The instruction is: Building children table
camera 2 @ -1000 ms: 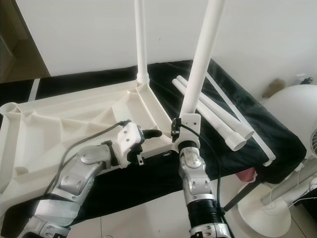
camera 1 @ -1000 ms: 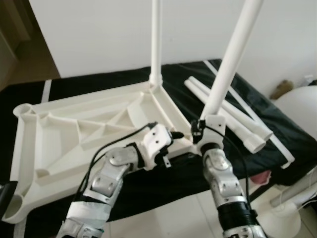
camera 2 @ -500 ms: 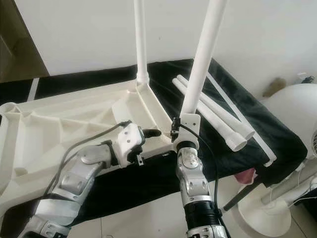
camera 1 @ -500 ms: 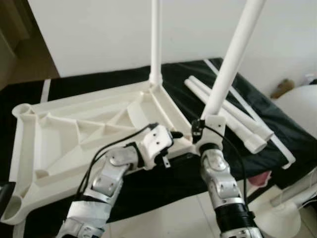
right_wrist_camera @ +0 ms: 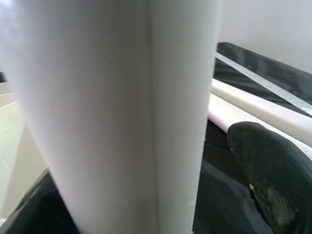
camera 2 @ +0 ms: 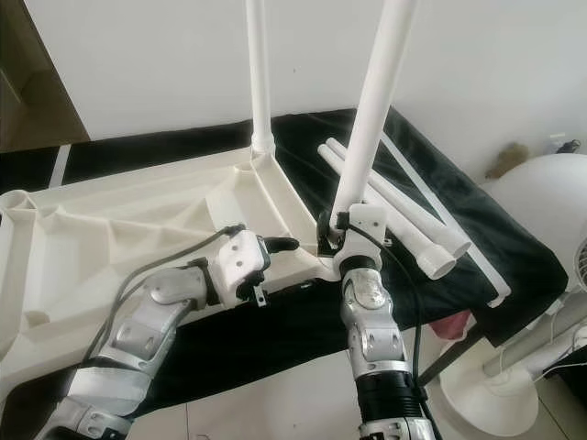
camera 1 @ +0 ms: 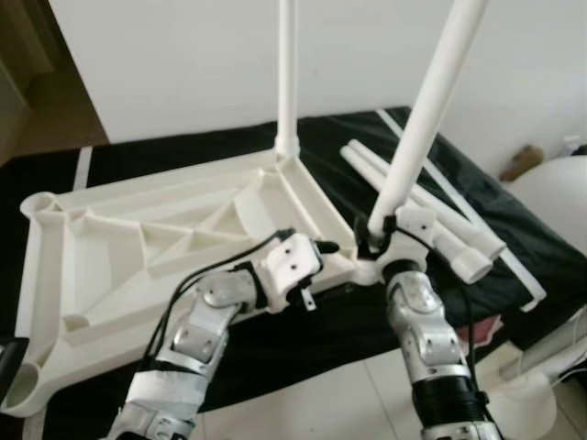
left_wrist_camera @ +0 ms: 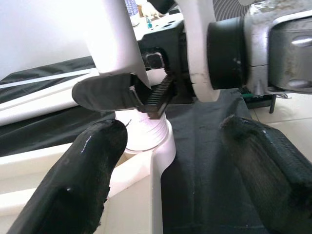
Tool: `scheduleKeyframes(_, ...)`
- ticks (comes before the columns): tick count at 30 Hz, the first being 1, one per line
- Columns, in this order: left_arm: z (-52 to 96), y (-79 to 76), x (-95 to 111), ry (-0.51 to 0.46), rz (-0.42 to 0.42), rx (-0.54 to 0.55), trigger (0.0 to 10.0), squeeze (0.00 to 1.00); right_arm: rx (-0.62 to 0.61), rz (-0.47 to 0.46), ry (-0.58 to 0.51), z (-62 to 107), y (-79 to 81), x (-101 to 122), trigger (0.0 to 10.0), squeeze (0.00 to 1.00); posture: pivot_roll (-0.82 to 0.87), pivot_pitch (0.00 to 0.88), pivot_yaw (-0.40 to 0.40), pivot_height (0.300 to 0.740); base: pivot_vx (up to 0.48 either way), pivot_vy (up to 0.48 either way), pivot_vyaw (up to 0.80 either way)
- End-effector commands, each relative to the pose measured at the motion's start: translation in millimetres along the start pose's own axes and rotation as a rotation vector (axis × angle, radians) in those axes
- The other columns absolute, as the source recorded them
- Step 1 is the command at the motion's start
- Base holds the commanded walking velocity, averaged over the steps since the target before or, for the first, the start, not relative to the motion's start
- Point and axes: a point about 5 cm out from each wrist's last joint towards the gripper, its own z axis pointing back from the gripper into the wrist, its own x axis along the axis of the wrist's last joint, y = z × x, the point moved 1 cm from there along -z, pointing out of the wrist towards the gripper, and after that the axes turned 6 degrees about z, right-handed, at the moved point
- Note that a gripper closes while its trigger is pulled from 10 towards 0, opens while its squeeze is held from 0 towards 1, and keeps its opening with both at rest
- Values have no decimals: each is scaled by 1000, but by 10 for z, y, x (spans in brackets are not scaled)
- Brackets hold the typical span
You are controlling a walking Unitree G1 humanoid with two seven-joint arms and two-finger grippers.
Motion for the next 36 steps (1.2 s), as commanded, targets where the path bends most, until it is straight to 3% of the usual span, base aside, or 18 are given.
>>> scheduleKeyframes(1,6,70,3,-15,23,117,10000,0,61,-5,6,40,-19,-27,10000,1000,-76,13,3,740,0,0,0)
scheduleKeyframes(2,6,70,3,-15,23,117,10000,0,61,-5,6,40,-19,-27,10000,1000,-76,13,3,740,0,0,0)
scheduleKeyframes(3,8,53,-2,-18,54,91,10000,0,87,-5,4,48,-23,-29,10000,0,-76,13,3,740,0,0,0)
scheduleKeyframes(9,30,-19,30,-51,110,3,10000,0,258,47,-11,54,-126,-34,10000,0,-85,19,6,740,0,0,0)
scheduleKeyframes(12,35,-30,29,-53,114,-7,10000,0,277,54,-11,50,-144,-36,10000,0,-85,19,6,740,0,0,0)
scheduleKeyframes(13,50,-51,28,-50,122,-24,10000,0,352,100,-5,38,-159,-60,10000,0,-81,21,4,740,0,0,0)
scheduleKeyframes(28,71,-53,55,-43,124,-29,10000,0,521,170,37,-166,-106,-149,10000,0,-63,22,7,740,0,0,0)
scheduleKeyframes(29,74,-51,59,-44,123,-29,10000,0,537,180,39,-191,-91,-156,8314,0,-63,19,6,740,0,0,0)
scheduleKeyframes(30,75,-45,64,-44,121,-24,10000,0,538,181,34,-214,-80,-155,3529,0,-61,18,6,740,0,0,0)
scheduleKeyframes(31,73,-39,66,-44,120,-19,10000,0,535,173,36,-233,-69,-158,0,0,-61,18,6,740,0,0,0)
scheduleKeyframes(36,71,-36,81,-47,118,-13,10000,0,552,161,34,-251,-27,-173,0,0,-58,16,2,740,0,0,0)
